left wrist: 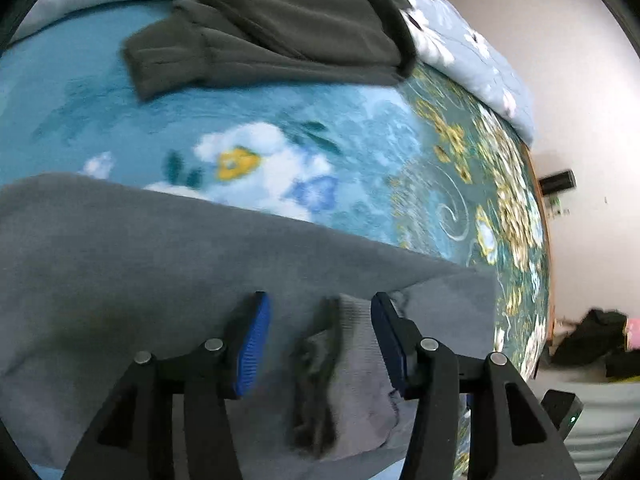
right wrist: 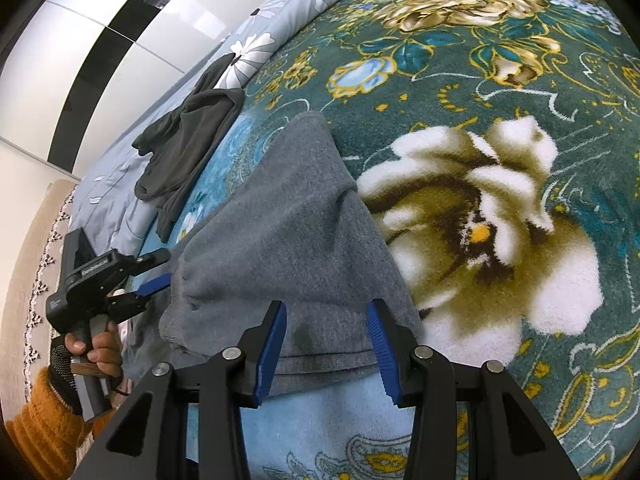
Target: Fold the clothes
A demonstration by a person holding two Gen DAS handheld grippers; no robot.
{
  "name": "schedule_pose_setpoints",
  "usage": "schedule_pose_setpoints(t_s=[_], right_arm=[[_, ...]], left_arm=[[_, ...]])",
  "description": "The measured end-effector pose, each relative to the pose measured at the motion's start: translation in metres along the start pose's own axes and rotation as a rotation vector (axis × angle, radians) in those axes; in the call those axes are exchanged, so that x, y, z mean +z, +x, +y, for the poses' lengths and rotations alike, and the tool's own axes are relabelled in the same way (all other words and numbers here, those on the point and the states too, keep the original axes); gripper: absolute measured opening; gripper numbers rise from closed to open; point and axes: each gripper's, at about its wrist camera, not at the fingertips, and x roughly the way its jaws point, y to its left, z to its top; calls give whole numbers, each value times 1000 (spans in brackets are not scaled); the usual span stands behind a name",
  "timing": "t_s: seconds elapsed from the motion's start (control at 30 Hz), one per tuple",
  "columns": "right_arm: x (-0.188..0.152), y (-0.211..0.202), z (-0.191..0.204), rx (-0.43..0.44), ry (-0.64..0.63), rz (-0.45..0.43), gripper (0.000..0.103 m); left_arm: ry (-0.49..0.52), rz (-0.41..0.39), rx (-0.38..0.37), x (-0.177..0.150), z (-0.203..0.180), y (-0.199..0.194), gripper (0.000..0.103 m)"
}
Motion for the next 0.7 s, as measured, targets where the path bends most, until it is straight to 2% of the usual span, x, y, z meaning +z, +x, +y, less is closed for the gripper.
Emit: schedule_pose_setpoints(t_s=[0.07,0.1,0.13,0.17,0.33,0.47,0.53,0.7], right_arm=[[0,0,0,-1,3,-1,46],[0,0,0,-2,4,-2,46],[0,0,0,-3,6,-3,46],[-1,0,1,-4,6,-4,46],[-2,-1,1,3,3,1,46],[-4,-2,-3,16,16,-1,46],[-5,-3,-3,19,22,-1,46],[-6,-4,2,-10,12,13,46]], left_arm=[[34,28,19,-5,-7,8,53],[59,30,39,-7,-11,10,49],[89,22,67,-9,-15,10,26],[109,13,93,-7,-20,14,9],[96,-43,101,-9,-14,-2,7],[97,-37,223,-8,0,5,0],[60,-14,208,-3,10,9,0],[30,-37,131,-6,20,-13,0]])
